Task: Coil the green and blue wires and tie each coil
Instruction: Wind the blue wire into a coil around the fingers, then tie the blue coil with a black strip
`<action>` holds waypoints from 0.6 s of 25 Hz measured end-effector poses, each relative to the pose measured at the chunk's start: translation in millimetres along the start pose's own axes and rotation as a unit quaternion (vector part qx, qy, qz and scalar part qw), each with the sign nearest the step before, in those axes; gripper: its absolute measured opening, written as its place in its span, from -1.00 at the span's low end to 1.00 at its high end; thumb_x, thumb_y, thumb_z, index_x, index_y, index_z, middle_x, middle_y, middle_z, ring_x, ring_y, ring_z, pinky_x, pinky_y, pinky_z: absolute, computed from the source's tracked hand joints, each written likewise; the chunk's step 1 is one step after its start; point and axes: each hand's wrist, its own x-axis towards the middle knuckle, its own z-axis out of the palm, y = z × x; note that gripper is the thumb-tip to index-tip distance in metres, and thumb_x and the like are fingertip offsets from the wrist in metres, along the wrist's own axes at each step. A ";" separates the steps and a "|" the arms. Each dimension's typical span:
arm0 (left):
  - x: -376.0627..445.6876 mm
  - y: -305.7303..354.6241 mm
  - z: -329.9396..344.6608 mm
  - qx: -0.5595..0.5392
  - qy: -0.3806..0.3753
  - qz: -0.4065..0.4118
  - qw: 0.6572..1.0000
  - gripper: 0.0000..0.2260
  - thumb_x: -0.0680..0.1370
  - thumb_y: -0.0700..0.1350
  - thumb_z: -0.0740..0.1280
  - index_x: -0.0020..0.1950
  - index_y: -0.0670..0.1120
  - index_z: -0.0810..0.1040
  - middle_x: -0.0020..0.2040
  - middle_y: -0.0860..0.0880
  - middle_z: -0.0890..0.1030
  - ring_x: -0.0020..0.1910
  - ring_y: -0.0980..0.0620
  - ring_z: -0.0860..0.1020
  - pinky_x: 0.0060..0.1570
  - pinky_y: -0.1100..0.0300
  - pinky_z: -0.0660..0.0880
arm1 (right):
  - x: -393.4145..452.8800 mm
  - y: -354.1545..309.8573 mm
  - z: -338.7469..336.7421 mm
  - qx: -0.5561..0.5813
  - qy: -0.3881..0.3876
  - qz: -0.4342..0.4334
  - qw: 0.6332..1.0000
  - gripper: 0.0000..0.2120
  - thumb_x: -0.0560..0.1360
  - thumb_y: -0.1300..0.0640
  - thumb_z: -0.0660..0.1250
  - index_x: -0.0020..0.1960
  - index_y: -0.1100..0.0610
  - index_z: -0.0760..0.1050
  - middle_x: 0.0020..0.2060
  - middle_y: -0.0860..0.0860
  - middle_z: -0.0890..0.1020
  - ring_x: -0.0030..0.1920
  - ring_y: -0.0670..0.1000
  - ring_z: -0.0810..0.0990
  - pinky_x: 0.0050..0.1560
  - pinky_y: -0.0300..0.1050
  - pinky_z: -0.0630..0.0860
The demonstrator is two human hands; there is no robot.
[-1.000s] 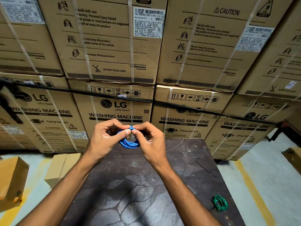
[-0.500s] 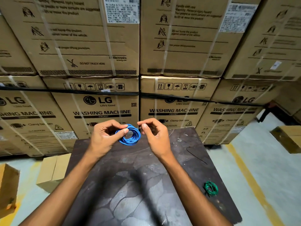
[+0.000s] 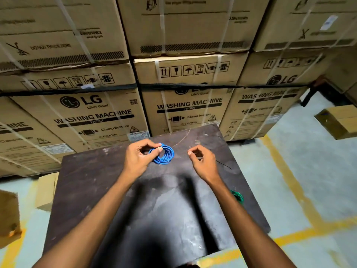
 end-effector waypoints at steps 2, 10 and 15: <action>4.8 -13.2 23.8 0.014 -0.005 -0.014 1.000 -0.93 0.45 -0.34 0.53 -0.11 -0.23 0.70 -0.16 0.19 0.74 -0.21 0.26 0.62 -0.15 0.36 0.51 | 9.9 32.0 -8.2 -0.027 0.006 0.031 0.999 -0.86 0.56 0.23 0.41 -0.11 0.02 0.60 -0.26 -0.19 0.64 -0.21 -0.27 0.61 -0.07 -0.27 0.50; 14.5 -67.1 87.3 0.020 0.002 -0.101 0.995 -0.95 0.47 -0.37 0.49 -0.09 -0.30 0.67 -0.19 0.25 0.72 -0.22 0.31 0.63 -0.15 0.40 0.52 | 75.3 150.7 -2.5 -0.142 -0.046 0.183 0.972 -0.82 0.57 0.13 0.35 0.14 0.08 0.65 0.02 0.14 0.74 0.12 0.20 0.68 0.19 -0.02 0.57; 18.2 -92.1 91.8 0.027 0.000 -0.127 0.992 -0.84 0.48 -0.34 0.50 -0.13 -0.09 0.65 -0.19 0.29 0.71 -0.22 0.35 0.62 -0.15 0.43 0.51 | 97.1 177.9 8.2 -0.263 -0.069 0.202 0.941 -0.74 0.61 0.14 0.30 0.27 0.18 0.50 0.14 0.25 0.67 0.19 0.29 0.63 0.16 0.07 0.55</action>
